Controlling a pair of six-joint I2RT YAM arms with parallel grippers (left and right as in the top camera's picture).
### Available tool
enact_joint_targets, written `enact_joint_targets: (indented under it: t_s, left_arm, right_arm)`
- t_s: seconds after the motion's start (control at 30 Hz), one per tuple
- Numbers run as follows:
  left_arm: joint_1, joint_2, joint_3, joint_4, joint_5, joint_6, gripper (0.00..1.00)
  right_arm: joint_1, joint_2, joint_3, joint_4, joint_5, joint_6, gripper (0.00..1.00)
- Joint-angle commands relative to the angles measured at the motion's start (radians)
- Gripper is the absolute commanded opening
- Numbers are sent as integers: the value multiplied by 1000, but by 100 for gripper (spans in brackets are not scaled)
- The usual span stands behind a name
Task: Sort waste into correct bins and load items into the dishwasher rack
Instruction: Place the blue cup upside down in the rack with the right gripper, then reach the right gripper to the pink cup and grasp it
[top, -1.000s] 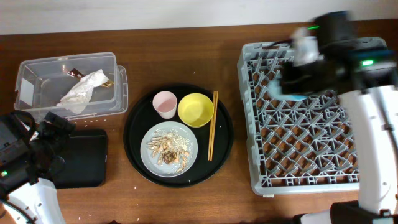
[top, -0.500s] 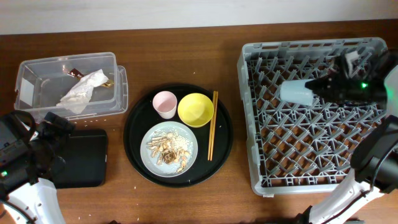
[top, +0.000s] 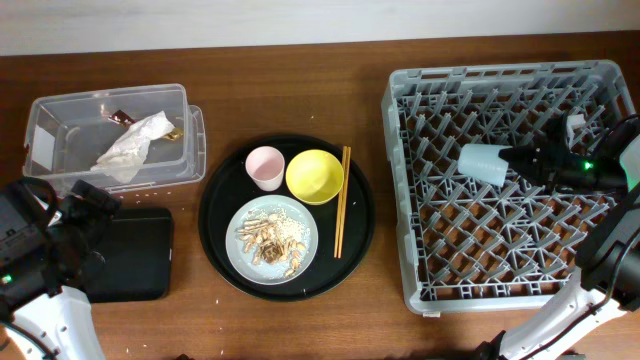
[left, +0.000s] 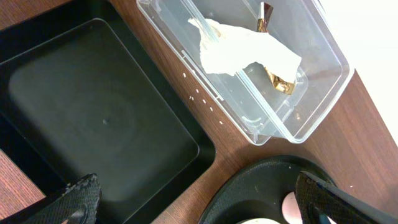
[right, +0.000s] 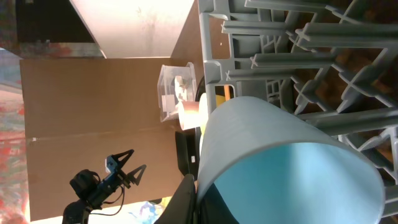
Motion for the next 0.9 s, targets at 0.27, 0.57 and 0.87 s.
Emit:
enact_joint_targets:
  t_s: [0.27,0.57,0.87]
  left_arm:
    - [2,-6,2,2,-4,-9,99]
    - [2,-6,2,2,-4,-8,99]
    - [2,-6,2,2,-4,-9,99]
  right_arm:
    - [-75,-5,68,-77,220,-11,18]
    - [-72,-367,135,40,799,582,28]
    - [783,-577,134,106,795,684,41]
